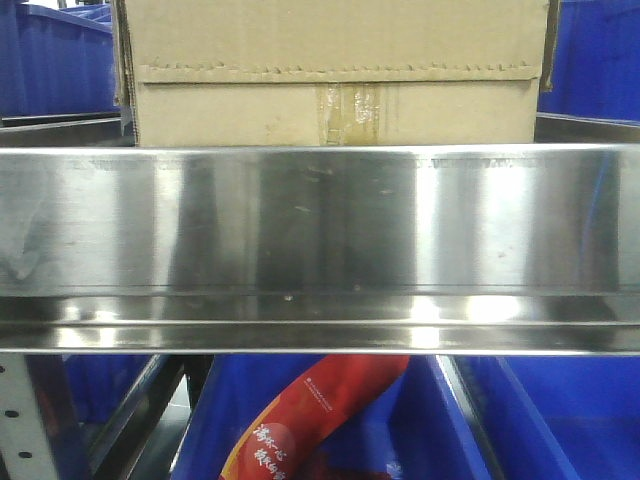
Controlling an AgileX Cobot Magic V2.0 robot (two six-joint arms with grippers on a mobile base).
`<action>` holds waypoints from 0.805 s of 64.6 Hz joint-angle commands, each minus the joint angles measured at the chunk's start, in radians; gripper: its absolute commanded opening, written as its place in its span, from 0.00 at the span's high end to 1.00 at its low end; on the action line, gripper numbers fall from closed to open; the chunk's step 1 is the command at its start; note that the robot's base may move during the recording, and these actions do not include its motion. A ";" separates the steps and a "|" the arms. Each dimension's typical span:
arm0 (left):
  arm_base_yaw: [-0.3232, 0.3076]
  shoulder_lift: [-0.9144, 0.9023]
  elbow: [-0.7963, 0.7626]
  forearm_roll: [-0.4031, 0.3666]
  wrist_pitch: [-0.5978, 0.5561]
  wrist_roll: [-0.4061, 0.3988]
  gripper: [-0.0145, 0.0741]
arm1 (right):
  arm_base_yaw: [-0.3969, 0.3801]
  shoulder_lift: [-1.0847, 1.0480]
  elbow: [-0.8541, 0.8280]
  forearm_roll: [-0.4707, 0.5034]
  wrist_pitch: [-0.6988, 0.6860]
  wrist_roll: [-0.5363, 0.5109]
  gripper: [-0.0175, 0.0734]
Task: Stack two boxes on right shelf middle
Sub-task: 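Open both grippers and withdraw them from the boxes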
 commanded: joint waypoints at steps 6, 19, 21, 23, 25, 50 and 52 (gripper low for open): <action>0.002 -0.005 -0.002 -0.004 -0.028 0.005 0.96 | -0.004 -0.007 0.003 -0.009 -0.024 -0.006 0.99; 0.002 -0.005 -0.002 -0.004 -0.028 0.005 0.96 | -0.004 -0.007 0.003 -0.009 -0.024 -0.006 0.99; 0.002 -0.005 -0.002 -0.004 -0.028 0.005 0.96 | -0.004 -0.007 0.003 -0.009 -0.024 -0.006 0.99; 0.002 -0.005 -0.002 -0.004 -0.028 0.005 0.96 | -0.004 -0.007 0.003 -0.009 -0.024 -0.006 0.99; 0.002 -0.005 -0.002 -0.004 -0.028 0.005 0.96 | -0.004 -0.007 0.003 -0.009 -0.024 -0.006 0.99; 0.002 -0.005 -0.002 -0.004 -0.028 0.005 0.96 | -0.018 -0.022 0.007 -0.024 -0.022 -0.001 0.99; 0.002 -0.005 -0.002 -0.004 -0.028 0.005 0.96 | -0.028 -0.035 0.009 -0.027 -0.022 -0.001 0.99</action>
